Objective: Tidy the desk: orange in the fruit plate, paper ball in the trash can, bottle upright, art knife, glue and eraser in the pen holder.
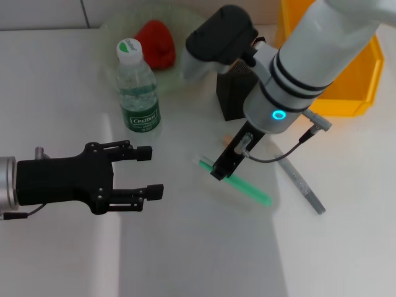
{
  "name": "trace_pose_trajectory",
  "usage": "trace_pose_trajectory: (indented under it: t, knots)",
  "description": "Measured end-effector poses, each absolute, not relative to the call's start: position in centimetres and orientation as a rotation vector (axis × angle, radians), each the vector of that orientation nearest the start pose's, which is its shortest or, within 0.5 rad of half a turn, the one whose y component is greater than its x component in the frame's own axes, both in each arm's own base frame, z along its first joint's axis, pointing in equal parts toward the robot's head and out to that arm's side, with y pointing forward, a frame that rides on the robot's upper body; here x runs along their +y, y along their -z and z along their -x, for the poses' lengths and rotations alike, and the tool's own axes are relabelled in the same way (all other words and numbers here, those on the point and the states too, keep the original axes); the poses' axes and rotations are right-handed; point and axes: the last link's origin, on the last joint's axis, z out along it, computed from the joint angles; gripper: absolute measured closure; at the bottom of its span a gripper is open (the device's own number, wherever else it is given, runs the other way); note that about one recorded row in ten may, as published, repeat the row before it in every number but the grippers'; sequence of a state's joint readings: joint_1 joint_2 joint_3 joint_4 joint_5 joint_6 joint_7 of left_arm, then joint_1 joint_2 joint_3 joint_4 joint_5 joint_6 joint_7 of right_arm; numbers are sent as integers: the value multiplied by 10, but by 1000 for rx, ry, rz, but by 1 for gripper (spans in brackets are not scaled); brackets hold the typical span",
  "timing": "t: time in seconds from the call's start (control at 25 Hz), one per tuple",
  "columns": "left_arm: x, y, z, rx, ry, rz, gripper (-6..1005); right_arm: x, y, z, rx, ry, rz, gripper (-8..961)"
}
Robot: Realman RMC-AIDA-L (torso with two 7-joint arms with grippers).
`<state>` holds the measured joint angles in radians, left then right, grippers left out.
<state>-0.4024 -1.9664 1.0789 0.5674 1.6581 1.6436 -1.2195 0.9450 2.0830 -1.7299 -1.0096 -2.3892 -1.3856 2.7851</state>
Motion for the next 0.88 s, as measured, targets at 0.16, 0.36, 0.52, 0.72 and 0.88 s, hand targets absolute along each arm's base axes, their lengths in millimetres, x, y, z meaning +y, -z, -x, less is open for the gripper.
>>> trace_pose_trajectory:
  t: [0.16, 0.36, 0.52, 0.72, 0.88]
  knots:
    - [284, 0, 278, -473, 806, 2875, 200, 362, 50, -90, 825, 403, 2726, 773]
    - [285, 0, 277, -470, 807, 2876, 199, 359, -14, -84, 766, -18, 2650, 765]
    - [286, 1, 275, -468, 810, 2877, 200, 358, -57, -97, 753, -481, 2565, 758]
    - [287, 2, 274, -468, 814, 2874, 200, 374, -84, -152, 854, -926, 2340, 751]
    - [289, 1, 272, -463, 823, 2865, 200, 388, -80, -192, 944, -1137, 2225, 744]
